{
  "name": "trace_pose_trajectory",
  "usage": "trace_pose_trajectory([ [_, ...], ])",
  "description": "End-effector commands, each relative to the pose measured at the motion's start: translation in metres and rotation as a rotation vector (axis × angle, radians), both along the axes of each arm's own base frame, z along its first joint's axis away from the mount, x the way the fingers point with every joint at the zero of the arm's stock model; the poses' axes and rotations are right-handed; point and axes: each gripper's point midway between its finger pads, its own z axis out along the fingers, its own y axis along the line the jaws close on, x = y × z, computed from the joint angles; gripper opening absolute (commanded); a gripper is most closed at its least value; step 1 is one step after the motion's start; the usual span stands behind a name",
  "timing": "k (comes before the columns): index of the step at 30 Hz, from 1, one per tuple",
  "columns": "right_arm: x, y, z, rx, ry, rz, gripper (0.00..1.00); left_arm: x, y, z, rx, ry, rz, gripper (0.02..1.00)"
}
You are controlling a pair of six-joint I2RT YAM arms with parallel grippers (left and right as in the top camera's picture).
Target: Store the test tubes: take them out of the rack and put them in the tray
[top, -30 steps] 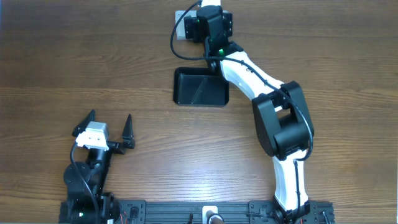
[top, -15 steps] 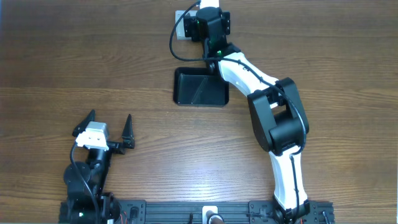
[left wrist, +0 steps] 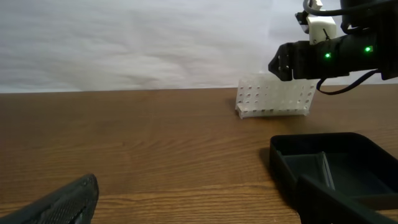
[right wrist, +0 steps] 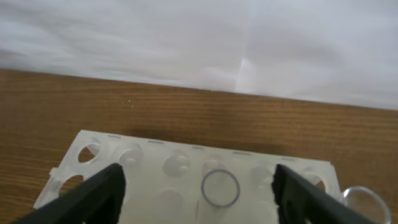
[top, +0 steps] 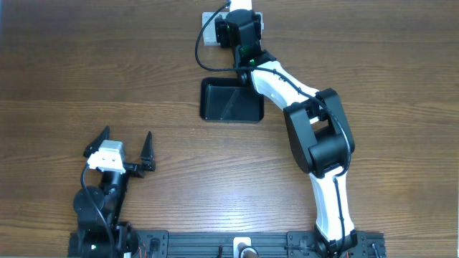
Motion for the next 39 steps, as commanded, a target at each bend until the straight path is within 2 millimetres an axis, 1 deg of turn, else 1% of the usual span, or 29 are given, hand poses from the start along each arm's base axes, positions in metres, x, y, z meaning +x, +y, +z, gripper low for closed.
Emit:
trace_pose_trajectory([
  [1,0.0035,0.0023,0.0002,0.013,-0.004,-0.002,0.669,-0.0005,-0.0025,-0.0009,0.01,-0.005,-0.015,1.0],
  [5,0.0027,0.0032,-0.0008,0.014,0.001,-0.001,0.568,-0.0005,-0.0025,-0.0009,0.01,-0.005,-0.015,1.0],
  [9,0.0021,0.003,-0.0023,0.011,0.007,-0.001,0.549,-0.0005,-0.0025,-0.0009,0.01,-0.005,-0.015,1.0],
  [16,0.0014,0.0026,-0.0039,0.008,0.014,-0.001,0.457,-0.0005,-0.0025,-0.0009,0.01,-0.005,-0.015,1.0],
  [26,0.0008,0.002,-0.0056,0.004,0.021,-0.002,0.29,-0.0005,-0.0025,-0.0009,0.01,-0.005,-0.015,1.0],
  [29,0.0005,0.0018,-0.0064,0.002,0.024,-0.002,0.255,-0.0005,-0.0025,-0.0009,0.01,-0.005,-0.015,1.0],
  [39,0.0012,-0.0014,-0.0071,-0.001,0.026,-0.01,0.194,-0.0005,-0.0025,-0.0009,0.01,-0.005,-0.015,0.998],
])
